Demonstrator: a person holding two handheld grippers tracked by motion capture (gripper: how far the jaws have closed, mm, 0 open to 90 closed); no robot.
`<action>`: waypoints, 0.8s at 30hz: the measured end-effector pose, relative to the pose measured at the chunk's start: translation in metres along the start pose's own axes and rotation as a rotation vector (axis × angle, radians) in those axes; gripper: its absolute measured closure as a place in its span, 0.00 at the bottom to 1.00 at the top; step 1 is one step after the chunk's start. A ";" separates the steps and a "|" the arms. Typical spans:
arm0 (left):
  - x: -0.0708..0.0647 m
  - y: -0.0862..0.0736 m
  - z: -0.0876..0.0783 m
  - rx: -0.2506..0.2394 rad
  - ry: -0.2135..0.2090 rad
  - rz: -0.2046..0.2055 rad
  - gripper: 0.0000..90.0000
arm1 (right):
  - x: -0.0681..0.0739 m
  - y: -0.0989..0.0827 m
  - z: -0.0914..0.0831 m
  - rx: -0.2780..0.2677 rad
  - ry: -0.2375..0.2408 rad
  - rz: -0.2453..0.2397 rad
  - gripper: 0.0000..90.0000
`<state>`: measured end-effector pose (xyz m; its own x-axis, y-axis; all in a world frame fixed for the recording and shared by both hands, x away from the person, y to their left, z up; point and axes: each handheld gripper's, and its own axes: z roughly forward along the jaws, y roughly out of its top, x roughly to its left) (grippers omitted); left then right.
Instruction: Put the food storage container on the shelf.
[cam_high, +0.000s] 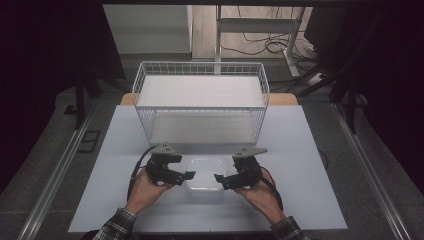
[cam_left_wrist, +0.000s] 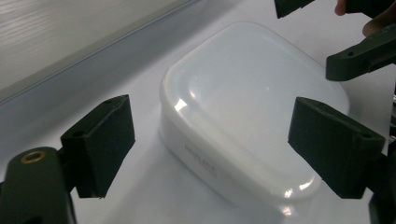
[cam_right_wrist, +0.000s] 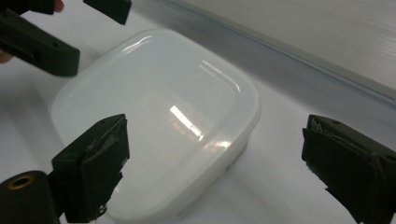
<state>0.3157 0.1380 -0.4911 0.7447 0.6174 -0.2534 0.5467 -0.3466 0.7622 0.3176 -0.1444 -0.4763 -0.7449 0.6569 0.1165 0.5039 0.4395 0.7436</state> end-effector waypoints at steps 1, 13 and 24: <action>0.000 0.001 0.003 0.004 0.002 -0.009 0.15 | -0.001 0.001 0.002 0.001 0.001 0.001 0.11; 0.007 -0.013 0.016 0.018 -0.130 -0.103 0.25 | -0.007 -0.005 0.015 0.051 0.115 0.076 0.17; -0.005 -0.026 -0.007 0.010 -0.148 -0.160 0.59 | -0.004 -0.015 -0.003 0.071 0.138 0.206 0.45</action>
<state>0.2949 0.1488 -0.5060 0.6958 0.5552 -0.4557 0.6657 -0.2603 0.6993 0.3117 -0.1559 -0.4857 -0.6735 0.6492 0.3535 0.6773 0.3503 0.6470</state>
